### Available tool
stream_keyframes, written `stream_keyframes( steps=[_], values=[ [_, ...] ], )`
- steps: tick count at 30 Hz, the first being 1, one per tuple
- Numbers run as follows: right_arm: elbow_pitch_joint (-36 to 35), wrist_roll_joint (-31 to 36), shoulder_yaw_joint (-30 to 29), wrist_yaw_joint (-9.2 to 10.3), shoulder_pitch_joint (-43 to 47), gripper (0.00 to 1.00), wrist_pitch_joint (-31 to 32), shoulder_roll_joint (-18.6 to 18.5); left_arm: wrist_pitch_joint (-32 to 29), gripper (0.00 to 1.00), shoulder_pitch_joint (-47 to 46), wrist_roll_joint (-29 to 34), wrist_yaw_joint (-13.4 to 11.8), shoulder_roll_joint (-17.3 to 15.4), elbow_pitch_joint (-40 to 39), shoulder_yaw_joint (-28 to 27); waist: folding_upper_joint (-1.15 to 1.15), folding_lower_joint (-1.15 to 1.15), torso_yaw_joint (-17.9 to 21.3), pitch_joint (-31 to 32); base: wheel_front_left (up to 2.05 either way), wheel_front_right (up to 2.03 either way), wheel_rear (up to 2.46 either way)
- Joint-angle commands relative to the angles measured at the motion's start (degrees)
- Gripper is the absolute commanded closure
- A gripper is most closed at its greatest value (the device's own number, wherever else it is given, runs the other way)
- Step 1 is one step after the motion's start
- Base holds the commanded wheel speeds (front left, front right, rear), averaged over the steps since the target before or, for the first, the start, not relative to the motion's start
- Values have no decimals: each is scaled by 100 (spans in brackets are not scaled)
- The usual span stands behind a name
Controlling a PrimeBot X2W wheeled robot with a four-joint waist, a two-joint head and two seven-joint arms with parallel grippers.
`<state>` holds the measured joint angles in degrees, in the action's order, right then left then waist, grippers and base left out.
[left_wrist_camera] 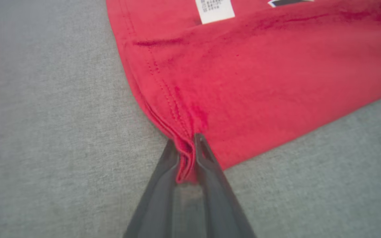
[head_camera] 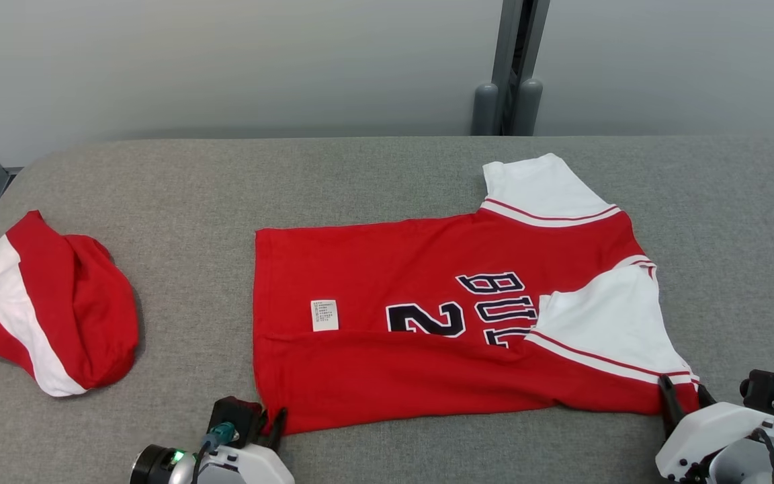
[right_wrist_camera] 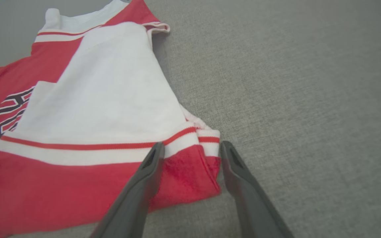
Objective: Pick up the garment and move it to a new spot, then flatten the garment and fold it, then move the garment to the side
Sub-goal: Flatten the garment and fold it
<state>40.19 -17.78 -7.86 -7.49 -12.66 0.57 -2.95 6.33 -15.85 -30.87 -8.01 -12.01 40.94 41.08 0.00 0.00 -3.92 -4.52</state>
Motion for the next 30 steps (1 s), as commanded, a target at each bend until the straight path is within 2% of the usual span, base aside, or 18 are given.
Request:
stream_keyframes(
  steps=[1,11,17,25,30],
  values=[
    [84,-31,40,-1,-19,100,18,3,-49,100,-19,16,22,-40,73,34,0,0,-5,-2,0,0,0],
    [48,-157,179,0,-24,100,-120,-104,129,100,42,55,-48,-154,-17,64,0,0,-1,198,0,0,0],
    [-12,-304,232,0,60,100,4,-266,113,100,137,164,36,-303,-182,218,0,0,-9,407,0,0,0],
    [-342,-744,498,0,382,100,655,-426,-69,100,269,298,206,-548,-454,497,0,0,-37,634,0,0,0],
    [-939,-1040,553,0,867,100,1466,-630,-239,100,413,324,233,-792,-735,604,0,0,-51,731,0,0,0]
  ],
)
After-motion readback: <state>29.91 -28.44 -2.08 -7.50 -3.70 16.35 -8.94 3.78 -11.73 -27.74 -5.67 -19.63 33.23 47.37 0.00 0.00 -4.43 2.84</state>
